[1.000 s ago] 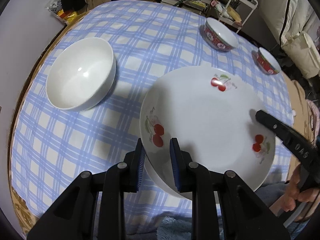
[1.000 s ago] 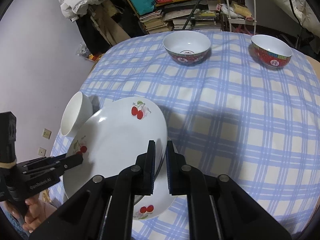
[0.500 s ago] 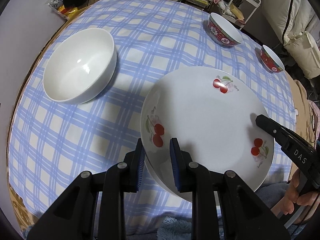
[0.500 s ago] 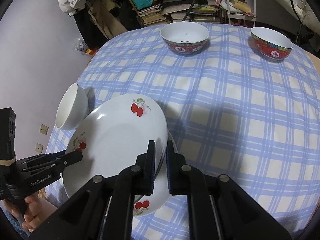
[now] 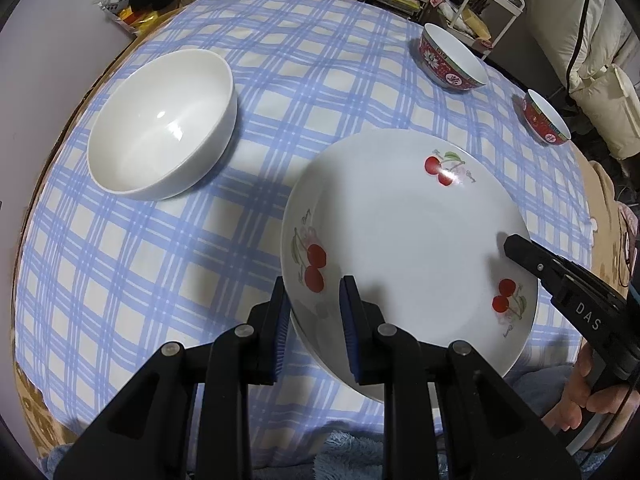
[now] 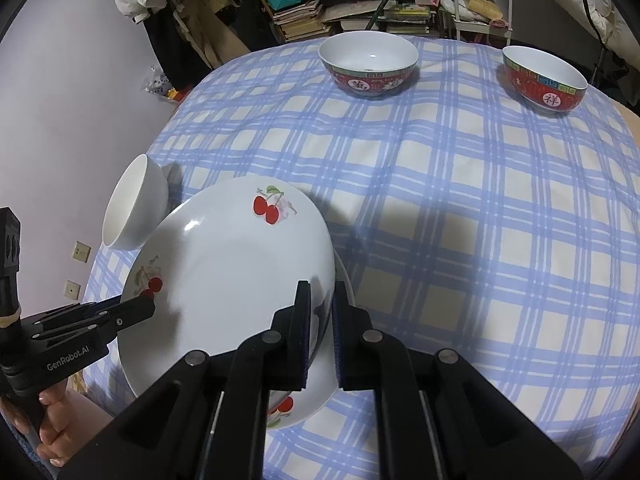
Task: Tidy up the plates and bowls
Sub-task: 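Carry the held cherry plate with both grippers past the white bowl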
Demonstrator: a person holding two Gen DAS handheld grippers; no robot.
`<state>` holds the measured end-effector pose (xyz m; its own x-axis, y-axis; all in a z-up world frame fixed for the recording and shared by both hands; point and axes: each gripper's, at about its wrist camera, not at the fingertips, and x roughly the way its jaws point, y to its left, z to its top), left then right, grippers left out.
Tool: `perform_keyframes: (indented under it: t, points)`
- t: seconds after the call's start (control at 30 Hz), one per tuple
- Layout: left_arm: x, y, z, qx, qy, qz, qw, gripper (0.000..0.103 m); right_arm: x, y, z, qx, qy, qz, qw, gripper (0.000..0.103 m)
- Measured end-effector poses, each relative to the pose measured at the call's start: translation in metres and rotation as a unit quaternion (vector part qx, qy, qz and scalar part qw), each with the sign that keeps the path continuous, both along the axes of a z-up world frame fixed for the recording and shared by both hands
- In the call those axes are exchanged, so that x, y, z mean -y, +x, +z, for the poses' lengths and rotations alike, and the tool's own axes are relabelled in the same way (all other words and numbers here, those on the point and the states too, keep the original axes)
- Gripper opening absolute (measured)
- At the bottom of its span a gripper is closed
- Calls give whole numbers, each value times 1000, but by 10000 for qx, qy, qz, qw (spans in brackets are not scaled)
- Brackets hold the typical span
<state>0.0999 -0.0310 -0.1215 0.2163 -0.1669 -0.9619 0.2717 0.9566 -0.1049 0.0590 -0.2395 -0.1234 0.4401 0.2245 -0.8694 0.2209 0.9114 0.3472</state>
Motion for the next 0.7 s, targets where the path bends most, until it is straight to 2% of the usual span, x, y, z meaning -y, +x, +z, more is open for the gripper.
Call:
perform_keyframes:
  t: [0.7]
  points:
    - [3,-3,-8,-100,194,-132,9997,23,-4,0,-10,-222,-129,37,9997,11]
